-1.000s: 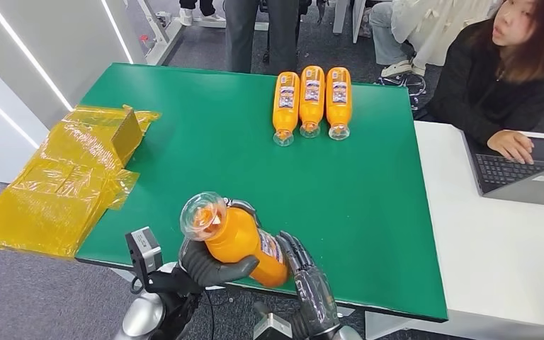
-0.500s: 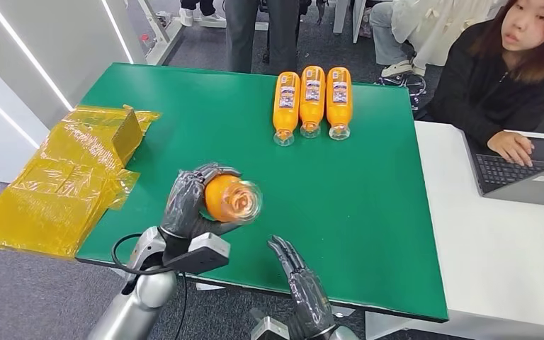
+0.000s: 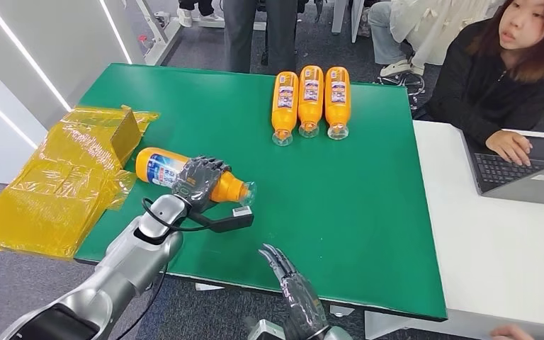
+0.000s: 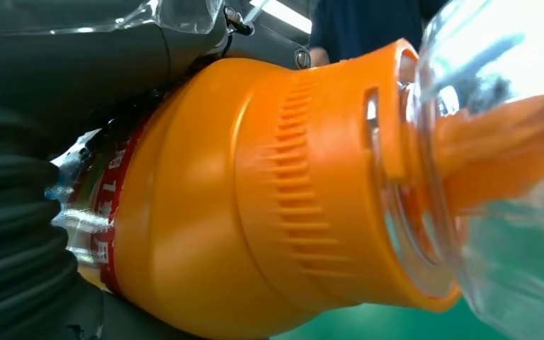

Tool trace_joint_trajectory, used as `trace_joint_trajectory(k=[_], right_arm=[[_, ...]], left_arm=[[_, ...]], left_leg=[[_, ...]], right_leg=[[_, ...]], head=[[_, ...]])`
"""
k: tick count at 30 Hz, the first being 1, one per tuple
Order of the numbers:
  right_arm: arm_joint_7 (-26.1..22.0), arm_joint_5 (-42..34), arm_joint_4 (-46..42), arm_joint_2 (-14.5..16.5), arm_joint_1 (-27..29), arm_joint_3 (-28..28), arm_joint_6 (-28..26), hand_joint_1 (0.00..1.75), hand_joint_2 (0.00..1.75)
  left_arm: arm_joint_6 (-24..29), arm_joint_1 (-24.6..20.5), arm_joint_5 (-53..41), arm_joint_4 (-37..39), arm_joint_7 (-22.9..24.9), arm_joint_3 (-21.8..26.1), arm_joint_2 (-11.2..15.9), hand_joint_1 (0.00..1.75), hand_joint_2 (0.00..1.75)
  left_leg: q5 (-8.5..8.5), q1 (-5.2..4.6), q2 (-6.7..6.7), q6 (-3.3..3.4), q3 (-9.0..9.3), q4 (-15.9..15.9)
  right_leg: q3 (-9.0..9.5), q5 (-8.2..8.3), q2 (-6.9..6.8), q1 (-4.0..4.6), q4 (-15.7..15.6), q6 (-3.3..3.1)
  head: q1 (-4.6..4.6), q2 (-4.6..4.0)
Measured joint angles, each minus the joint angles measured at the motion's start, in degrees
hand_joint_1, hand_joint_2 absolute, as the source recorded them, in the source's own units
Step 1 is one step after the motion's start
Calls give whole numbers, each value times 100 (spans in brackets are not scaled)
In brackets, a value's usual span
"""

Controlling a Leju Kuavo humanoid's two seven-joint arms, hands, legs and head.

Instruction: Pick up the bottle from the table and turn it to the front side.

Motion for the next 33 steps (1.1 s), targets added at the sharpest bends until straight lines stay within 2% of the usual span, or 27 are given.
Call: trace_joint_trajectory(k=[9,13,15,19,24,33], right_arm=[[-133,-222,242,2,12,2,-24,0,175],[-22,-252,279,2,16,2,-70,0,175],[89,-253,279,2,18,2,-108,0,175],[342,-208,250,2,26,-1,-106,0,175],[474,-200,232,2,38,-15,-55,0,175],[423,-211,232,2,49,-37,142,0,175]], left_arm=[[-799,-545,-477,1196,828,-279,349,173,175],[-1084,-691,-517,1421,957,-312,472,145,175],[-1183,-741,-516,1494,1018,-313,521,143,175],[-1243,-811,-516,1594,1158,-312,627,3,175],[-1197,-823,-509,1678,1242,-312,759,0,175],[-1178,-820,-536,1756,1259,-312,879,0,175]], left_leg=[[0,2,7,-1,-3,-1],[0,2,6,-1,-3,-1],[0,2,6,-1,-3,-1],[0,1,11,-1,-2,-1],[1,2,10,-1,-2,-1],[1,2,10,-1,-3,-1]], right_leg=[[-6,0,7,1,2,0],[-6,0,6,1,3,0],[-6,0,6,1,3,0],[-6,0,10,1,2,0],[-8,0,11,1,3,-1],[-7,0,11,1,3,-1]], head=[[0,0],[0,0],[0,0],[0,0],[0,0],[1,0]])
